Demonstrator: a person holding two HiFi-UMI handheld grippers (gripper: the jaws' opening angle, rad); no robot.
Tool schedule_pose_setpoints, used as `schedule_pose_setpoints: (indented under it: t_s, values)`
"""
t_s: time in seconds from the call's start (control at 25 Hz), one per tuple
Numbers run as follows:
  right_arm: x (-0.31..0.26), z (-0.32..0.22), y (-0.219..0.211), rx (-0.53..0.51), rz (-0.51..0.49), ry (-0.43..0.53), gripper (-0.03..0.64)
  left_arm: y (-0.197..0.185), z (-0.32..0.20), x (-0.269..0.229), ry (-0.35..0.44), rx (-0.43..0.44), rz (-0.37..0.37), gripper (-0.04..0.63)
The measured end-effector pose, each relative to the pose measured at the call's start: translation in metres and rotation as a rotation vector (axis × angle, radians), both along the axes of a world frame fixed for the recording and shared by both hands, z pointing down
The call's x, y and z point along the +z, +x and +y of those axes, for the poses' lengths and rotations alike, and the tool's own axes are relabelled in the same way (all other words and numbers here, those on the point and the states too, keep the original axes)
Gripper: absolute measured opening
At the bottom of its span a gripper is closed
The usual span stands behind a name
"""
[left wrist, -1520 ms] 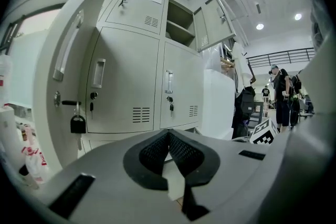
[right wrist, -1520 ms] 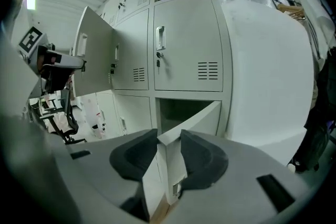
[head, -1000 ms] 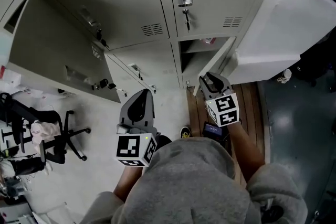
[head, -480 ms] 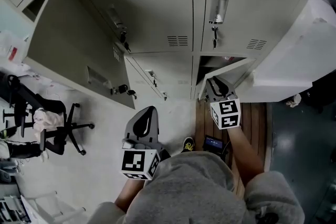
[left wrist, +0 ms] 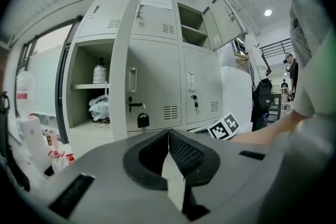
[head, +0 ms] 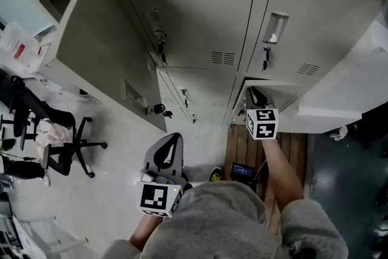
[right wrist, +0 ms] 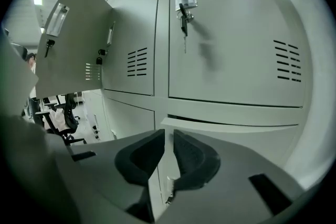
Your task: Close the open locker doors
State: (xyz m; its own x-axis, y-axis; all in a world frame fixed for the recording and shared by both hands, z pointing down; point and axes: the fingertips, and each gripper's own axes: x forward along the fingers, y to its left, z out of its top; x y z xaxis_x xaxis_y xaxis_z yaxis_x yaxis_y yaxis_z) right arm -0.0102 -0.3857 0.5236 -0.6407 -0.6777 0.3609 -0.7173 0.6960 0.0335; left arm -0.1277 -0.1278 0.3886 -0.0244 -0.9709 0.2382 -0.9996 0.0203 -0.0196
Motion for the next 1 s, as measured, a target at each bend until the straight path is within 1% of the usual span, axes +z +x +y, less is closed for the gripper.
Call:
schedule_pose_setpoints:
  t_s: [0.12, 0.4, 0.64, 0.84, 1.0]
  values:
    - [0.006, -0.009, -0.008, 0.006, 0.021, -0.002, 0.063, -0.011, 0.007, 0.0, 0.004, -0.019, 0.008, 0.009]
    - [0.009, -0.028, -0.014, 0.052, 0.032, 0.004, 0.055, -0.028, 0.013, 0.003, 0.001, -0.053, 0.02, 0.009]
    - [0.008, -0.03, -0.013, 0.061, 0.05, 0.011, 0.046, -0.027, 0.009, 0.005, -0.007, -0.042, 0.027, 0.009]
    - [-0.003, -0.008, -0.009, 0.044, 0.014, -0.014, 0.046, -0.021, 0.003, 0.005, -0.012, -0.03, 0.039, 0.009]
    - [-0.045, 0.023, 0.002, 0.007, -0.032, 0.036, 0.046, -0.016, -0.008, 0.0, -0.004, -0.009, 0.028, 0.009]
